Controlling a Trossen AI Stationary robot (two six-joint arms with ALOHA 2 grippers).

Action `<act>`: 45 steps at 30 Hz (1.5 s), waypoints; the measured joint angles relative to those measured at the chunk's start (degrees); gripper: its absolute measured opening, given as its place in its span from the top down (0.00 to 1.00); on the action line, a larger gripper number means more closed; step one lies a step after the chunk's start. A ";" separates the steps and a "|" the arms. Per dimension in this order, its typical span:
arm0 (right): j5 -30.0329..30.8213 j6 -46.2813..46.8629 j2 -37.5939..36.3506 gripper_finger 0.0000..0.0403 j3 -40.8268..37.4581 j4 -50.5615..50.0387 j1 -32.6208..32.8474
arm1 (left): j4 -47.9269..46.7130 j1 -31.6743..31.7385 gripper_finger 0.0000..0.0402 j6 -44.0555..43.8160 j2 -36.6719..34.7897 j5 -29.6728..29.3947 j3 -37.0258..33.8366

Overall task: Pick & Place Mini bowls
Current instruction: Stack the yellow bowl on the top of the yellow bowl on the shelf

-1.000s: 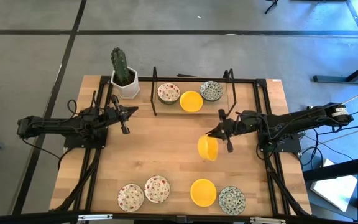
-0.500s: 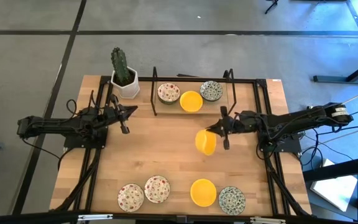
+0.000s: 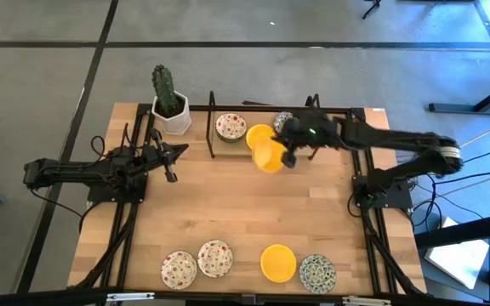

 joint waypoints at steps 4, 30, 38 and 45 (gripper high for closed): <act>-3.17 -3.81 10.04 0.98 12.54 -12.59 -4.59 | -0.02 -0.02 0.99 -0.17 0.00 0.06 0.00; -11.11 -8.66 36.68 0.98 34.59 -30.42 -18.26 | -0.07 0.00 0.99 -0.57 0.00 0.02 -0.01; -11.08 -8.36 36.82 0.98 34.56 -30.30 -18.58 | -0.07 -0.02 0.99 -0.53 0.00 0.02 0.00; -11.08 -8.05 36.82 0.98 34.52 -30.31 -18.58 | -0.07 0.00 0.99 -0.57 0.00 0.02 0.00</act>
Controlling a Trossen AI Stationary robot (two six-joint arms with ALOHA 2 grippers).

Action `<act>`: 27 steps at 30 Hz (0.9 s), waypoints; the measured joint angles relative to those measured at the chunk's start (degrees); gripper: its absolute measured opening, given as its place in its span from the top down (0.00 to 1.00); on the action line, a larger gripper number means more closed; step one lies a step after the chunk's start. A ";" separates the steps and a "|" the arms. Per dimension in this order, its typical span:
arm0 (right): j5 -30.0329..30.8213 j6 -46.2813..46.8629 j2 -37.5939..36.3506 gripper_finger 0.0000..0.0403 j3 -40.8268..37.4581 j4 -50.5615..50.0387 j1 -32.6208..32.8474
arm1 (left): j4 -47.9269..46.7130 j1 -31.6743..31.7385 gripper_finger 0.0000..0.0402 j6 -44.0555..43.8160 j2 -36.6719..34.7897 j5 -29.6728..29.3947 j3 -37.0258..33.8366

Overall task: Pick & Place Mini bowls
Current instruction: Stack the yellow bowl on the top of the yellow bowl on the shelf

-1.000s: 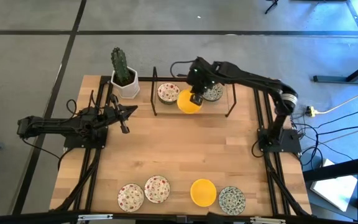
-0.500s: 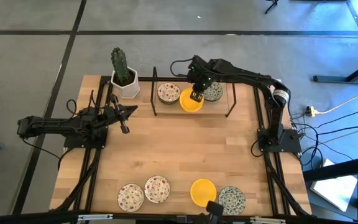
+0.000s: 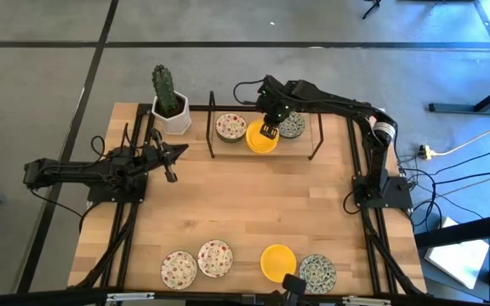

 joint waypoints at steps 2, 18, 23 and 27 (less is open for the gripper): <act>0.00 0.74 0.00 0.98 0.00 0.03 0.00 | 0.00 0.00 0.99 0.02 0.00 0.00 0.00; -0.02 4.13 0.00 0.98 0.00 0.62 0.02 | 0.00 -0.02 0.99 0.02 0.00 -0.02 0.00; 0.00 6.26 0.00 0.98 0.00 0.88 0.02 | 0.00 0.00 0.99 0.02 0.00 -0.02 0.00; 0.00 6.09 0.00 0.98 -0.02 0.84 0.02 | 0.00 -0.01 0.99 0.02 0.00 -0.02 -0.02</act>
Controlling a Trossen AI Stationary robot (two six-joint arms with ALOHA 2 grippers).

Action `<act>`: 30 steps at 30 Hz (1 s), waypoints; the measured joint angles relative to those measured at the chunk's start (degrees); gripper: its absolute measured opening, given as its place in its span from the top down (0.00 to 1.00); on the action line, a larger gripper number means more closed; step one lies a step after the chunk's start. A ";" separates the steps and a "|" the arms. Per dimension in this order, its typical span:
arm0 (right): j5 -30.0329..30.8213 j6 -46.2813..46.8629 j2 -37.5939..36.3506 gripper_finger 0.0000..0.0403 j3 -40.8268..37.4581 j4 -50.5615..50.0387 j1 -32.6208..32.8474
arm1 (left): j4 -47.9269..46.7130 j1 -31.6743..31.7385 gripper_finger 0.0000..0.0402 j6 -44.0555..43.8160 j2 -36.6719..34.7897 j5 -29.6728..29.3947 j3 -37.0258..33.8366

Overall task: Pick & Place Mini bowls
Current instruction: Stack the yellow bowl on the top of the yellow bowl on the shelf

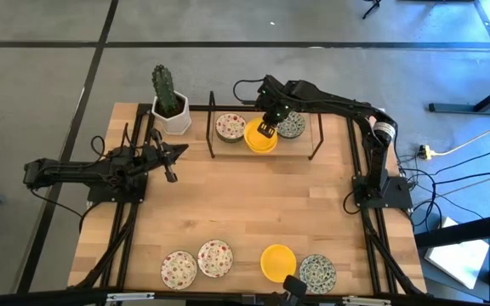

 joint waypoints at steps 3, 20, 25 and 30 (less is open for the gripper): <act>0.33 1.56 0.03 0.98 -0.12 0.15 0.05 | 0.00 -0.01 0.99 0.00 0.00 0.00 0.00; 2.43 -0.18 0.39 0.98 -1.90 1.73 0.52 | -0.02 -0.01 0.99 0.00 0.00 -0.02 0.02; 1.54 -0.48 0.80 0.98 -1.86 1.39 0.52 | -0.02 -0.01 0.99 0.02 0.00 0.00 0.00; 1.17 -1.44 1.79 0.98 -1.84 0.96 0.52 | -0.04 -0.01 0.99 0.04 0.02 -0.01 0.01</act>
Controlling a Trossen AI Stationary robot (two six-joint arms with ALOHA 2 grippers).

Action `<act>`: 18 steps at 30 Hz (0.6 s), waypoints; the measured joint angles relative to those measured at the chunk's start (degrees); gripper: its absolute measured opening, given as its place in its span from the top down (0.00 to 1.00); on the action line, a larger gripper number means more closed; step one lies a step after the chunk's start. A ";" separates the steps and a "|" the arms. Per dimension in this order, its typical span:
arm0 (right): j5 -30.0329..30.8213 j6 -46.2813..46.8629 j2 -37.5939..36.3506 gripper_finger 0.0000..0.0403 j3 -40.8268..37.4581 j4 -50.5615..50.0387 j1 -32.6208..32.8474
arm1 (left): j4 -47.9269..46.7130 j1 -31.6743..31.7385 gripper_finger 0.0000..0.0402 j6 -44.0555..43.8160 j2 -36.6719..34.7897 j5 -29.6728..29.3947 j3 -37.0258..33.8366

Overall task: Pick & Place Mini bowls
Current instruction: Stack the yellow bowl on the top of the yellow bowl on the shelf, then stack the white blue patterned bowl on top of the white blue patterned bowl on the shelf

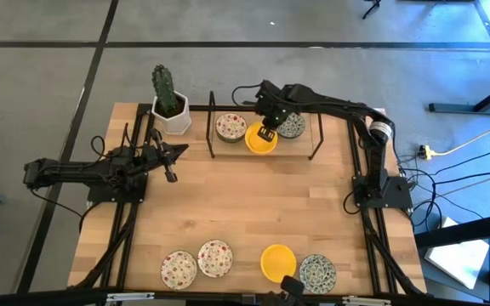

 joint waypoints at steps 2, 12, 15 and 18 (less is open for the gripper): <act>-0.10 -0.85 0.41 0.97 -0.02 -0.11 0.00 | 0.00 0.00 0.99 0.00 -0.01 -0.01 -0.01; -0.10 -2.08 0.79 0.85 -0.02 0.62 0.00 | -0.01 0.02 0.99 0.07 0.00 -0.01 0.00; -0.10 -1.41 0.79 0.81 0.00 0.89 0.00 | -0.03 0.02 0.99 0.07 0.00 -0.01 0.01; -0.10 -1.19 0.79 0.77 0.89 0.55 0.00 | -0.41 0.00 0.99 0.07 0.00 0.00 -0.01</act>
